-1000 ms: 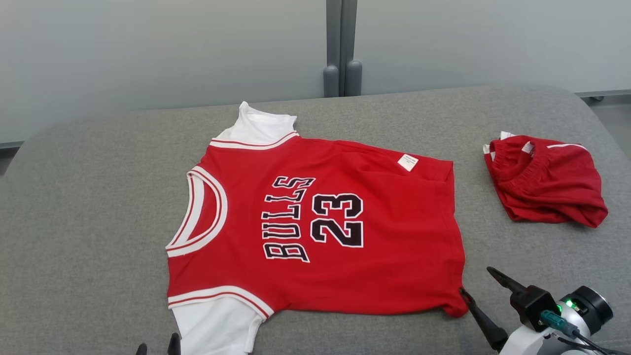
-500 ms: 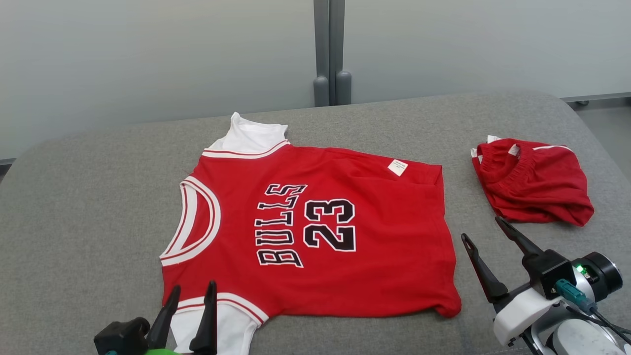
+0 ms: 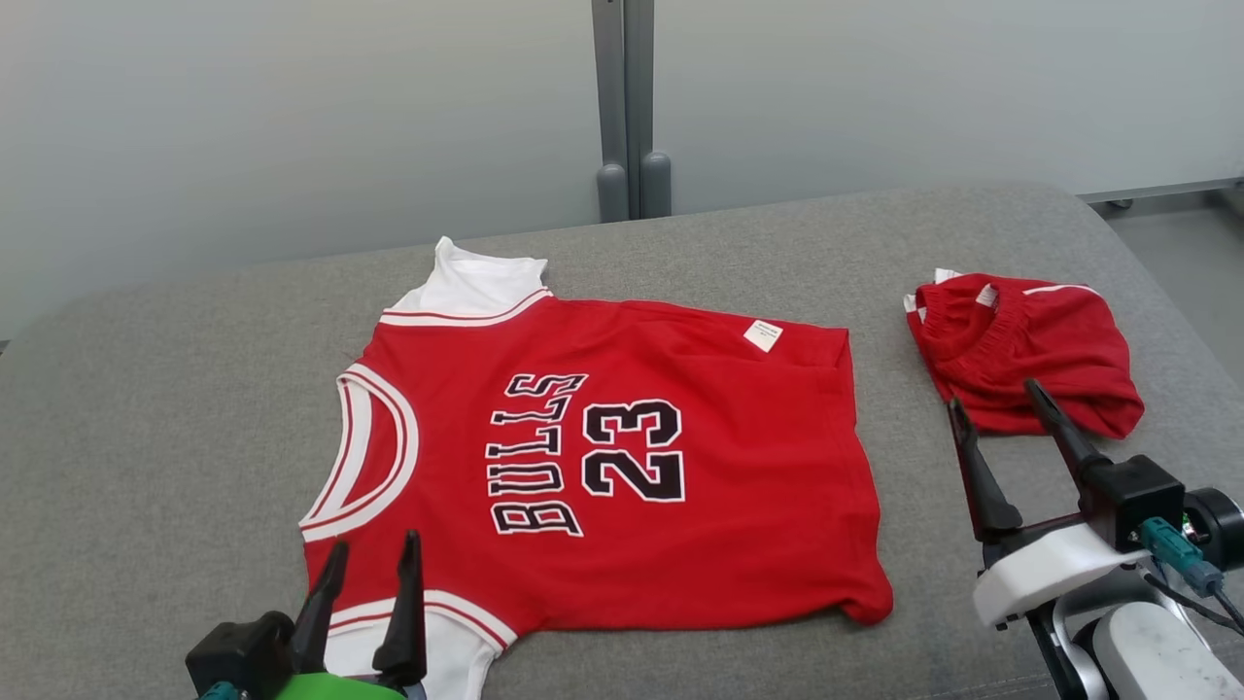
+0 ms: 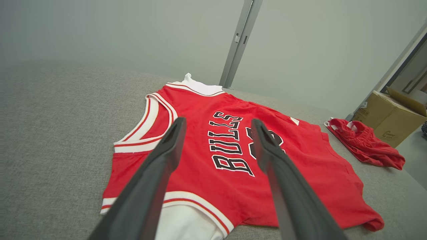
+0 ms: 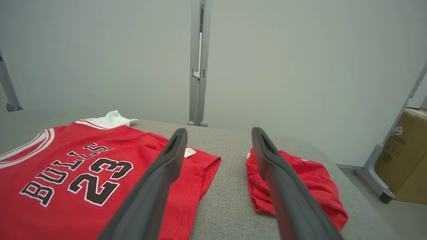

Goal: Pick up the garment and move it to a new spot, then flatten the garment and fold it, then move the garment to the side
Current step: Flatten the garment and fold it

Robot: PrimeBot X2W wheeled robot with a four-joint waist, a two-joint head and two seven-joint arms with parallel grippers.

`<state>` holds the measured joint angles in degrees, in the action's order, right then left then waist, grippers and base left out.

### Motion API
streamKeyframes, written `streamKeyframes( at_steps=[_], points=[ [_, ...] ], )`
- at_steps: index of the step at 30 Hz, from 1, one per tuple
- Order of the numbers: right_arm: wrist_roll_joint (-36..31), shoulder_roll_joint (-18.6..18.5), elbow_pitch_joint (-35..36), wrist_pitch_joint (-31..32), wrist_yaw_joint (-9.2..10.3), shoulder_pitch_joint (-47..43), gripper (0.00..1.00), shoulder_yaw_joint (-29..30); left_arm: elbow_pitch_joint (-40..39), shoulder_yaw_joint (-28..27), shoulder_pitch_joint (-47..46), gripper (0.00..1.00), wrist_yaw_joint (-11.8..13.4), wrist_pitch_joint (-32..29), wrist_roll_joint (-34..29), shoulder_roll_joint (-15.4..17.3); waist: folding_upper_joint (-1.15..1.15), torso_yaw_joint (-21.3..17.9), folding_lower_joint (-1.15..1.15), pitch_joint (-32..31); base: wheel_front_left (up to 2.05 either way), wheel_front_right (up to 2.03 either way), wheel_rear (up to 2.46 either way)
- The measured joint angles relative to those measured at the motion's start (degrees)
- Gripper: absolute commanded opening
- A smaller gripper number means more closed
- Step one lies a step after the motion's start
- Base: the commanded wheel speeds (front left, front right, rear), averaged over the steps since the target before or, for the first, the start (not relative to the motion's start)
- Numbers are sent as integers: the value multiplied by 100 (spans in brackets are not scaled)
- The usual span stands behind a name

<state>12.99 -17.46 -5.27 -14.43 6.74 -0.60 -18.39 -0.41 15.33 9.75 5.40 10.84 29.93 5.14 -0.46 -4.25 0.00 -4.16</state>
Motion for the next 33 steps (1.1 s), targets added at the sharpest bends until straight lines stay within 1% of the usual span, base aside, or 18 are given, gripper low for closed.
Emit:
streamKeyframes(
  at_steps=[2,8,18,22,33],
  points=[
    [71,86,23,0,36,-38,100,142,25,-59,2,100,14,41,-44,0,0,-33,0,-10,0,0,0],
    [131,287,80,0,36,-307,100,354,153,-73,48,100,16,92,-181,-5,0,-97,0,-32,0,0,0],
    [167,478,114,0,36,-359,100,428,199,-199,203,100,71,191,-402,-19,0,-116,0,-41,0,0,0],
    [167,486,71,0,36,-382,100,415,208,-204,205,100,73,241,-550,-19,0,-98,0,-38,0,0,0],
    [167,530,-10,0,37,-467,100,389,226,-232,208,100,76,290,-602,-44,0,-14,0,-17,0,0,0]
  ],
)
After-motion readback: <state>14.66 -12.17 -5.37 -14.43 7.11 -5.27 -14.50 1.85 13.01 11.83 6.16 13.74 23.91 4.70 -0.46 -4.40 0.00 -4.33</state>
